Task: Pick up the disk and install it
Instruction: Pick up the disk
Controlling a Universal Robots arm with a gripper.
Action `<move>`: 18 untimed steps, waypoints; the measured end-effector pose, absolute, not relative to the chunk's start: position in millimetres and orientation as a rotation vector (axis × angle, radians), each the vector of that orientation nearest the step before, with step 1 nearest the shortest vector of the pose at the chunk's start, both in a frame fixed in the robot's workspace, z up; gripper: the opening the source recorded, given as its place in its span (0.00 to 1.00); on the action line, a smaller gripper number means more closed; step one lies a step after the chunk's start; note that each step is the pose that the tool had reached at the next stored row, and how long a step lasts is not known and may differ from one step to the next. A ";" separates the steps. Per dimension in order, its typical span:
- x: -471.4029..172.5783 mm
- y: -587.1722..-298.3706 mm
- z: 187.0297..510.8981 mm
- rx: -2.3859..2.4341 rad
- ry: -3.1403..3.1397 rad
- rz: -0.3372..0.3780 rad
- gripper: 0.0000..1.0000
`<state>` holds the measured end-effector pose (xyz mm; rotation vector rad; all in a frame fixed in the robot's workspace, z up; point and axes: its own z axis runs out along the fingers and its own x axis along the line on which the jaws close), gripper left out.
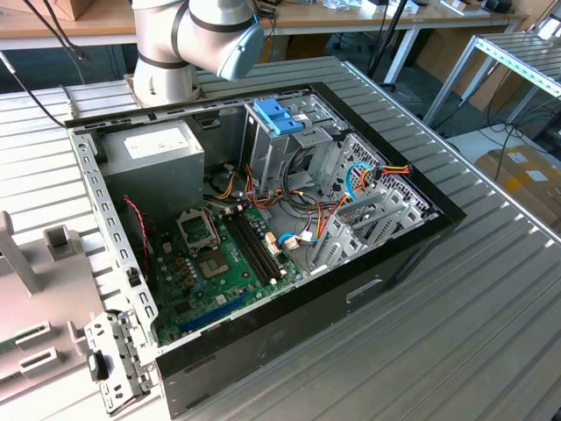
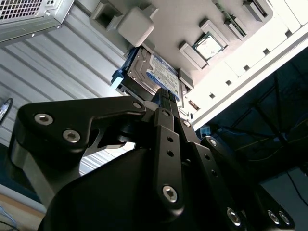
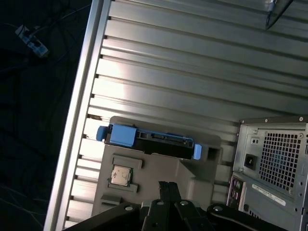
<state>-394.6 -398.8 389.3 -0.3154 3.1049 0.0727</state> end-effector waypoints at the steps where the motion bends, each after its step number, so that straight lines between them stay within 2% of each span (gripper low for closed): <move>1: -394.6 -398.8 389.3 -0.329 3.104 0.073 0.11; 18: -394.5 -398.7 389.3 -0.517 3.081 0.075 0.11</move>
